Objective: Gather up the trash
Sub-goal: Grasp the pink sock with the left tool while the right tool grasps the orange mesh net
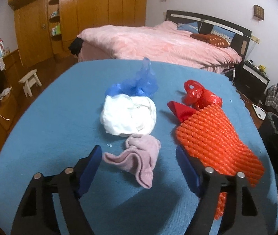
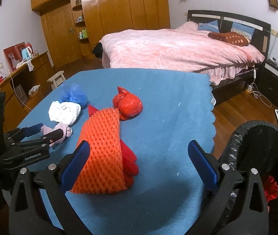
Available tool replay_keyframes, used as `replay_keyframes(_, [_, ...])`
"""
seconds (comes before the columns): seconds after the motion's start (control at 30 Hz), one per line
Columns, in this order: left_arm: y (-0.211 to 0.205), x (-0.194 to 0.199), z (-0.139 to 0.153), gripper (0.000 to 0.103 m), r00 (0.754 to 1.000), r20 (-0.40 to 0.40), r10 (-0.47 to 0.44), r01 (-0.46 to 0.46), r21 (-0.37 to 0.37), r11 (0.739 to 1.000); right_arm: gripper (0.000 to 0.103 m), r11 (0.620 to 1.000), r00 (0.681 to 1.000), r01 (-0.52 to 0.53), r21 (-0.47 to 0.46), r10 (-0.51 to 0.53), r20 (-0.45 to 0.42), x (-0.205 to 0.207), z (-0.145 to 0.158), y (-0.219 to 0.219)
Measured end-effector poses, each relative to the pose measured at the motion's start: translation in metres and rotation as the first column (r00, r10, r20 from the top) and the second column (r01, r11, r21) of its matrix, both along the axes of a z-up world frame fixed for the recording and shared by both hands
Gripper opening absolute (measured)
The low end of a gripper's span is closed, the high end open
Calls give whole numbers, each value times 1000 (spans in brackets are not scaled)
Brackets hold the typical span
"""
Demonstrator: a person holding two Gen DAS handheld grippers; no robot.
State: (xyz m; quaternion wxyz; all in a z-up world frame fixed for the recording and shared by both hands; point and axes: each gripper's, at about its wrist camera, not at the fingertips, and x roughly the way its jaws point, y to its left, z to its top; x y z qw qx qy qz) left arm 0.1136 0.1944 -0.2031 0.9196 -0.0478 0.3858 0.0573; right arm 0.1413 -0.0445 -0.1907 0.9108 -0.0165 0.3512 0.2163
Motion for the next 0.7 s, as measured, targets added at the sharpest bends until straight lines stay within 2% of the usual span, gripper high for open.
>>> replay_keyframes(0.13, [-3, 4, -4, 55, 999, -21, -31, 30, -16, 999, 97, 1000, 1000, -12, -6, 12, -9, 1, -3, 3])
replay_keyframes(0.2, [-4, 6, -5, 40, 999, -29, -34, 34, -19, 999, 97, 1000, 1000, -17, -8, 17, -10, 1, -4, 5])
replay_keyframes(0.27, [-3, 5, -5, 35, 999, -27, -36, 35, -28, 999, 97, 1000, 1000, -22, -8, 22, -12, 1, -5, 6])
replay_keyframes(0.5, [-7, -7, 6, 32, 999, 1, -52, 52, -26, 998, 96, 999, 999, -37, -5, 37, -16, -2, -6, 12])
replay_keyframes(0.63, [-11, -19, 14, 31, 998, 13, -66, 66, -30, 997, 82, 998, 998, -59, -3, 58, -28, -3, -8, 15])
replay_keyframes(0.7, [-11, -25, 18, 31, 998, 19, -64, 65, -35, 997, 80, 998, 997, -71, -2, 70, -43, -3, -11, 18])
